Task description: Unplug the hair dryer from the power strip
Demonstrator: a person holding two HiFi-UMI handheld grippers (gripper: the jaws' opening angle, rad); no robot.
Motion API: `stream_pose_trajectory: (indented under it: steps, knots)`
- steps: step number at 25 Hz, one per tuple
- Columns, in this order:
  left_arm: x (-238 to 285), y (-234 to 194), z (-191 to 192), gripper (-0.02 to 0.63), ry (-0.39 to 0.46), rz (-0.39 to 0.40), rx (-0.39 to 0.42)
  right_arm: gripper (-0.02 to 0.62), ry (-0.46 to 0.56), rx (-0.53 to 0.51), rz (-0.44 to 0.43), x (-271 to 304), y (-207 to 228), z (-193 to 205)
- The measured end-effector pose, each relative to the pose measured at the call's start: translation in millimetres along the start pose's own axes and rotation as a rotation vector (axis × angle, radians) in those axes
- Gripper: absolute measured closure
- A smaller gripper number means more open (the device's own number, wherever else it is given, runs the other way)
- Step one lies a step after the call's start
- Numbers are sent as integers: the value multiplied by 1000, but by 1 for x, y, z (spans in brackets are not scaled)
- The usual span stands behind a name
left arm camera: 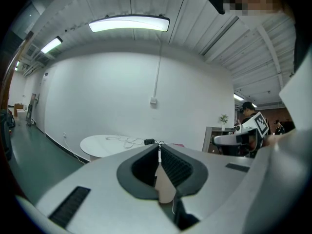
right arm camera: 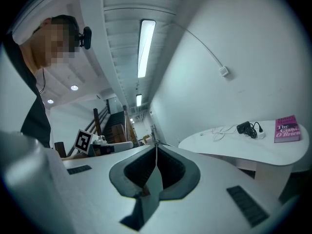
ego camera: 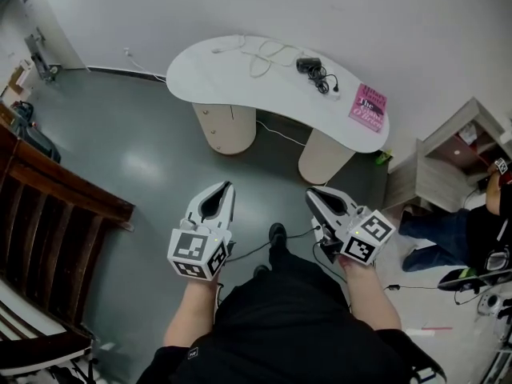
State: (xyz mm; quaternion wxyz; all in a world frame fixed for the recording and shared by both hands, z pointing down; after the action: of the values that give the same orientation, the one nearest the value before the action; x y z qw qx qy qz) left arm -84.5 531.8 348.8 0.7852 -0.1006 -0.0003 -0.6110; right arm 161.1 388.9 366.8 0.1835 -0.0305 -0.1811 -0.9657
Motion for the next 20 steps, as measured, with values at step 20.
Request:
stream_pose_trajectory:
  steps: [20]
  knots:
    - [158, -87, -38, 581, -74, 0, 19, 560, -26, 72, -21, 111, 146, -44]
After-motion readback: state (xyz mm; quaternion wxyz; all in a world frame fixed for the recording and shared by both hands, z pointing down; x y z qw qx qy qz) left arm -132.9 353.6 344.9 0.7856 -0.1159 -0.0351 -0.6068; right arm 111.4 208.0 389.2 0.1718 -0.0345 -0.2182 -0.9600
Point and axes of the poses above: the fingertips, and each gripper's own axes: x forward along the fingers, y to its right, z out of its underside, the point moved 9 cm from there along -x, backward along the fingers, and after that the axes turned 14 degrees about z, right-handed, at the moved point
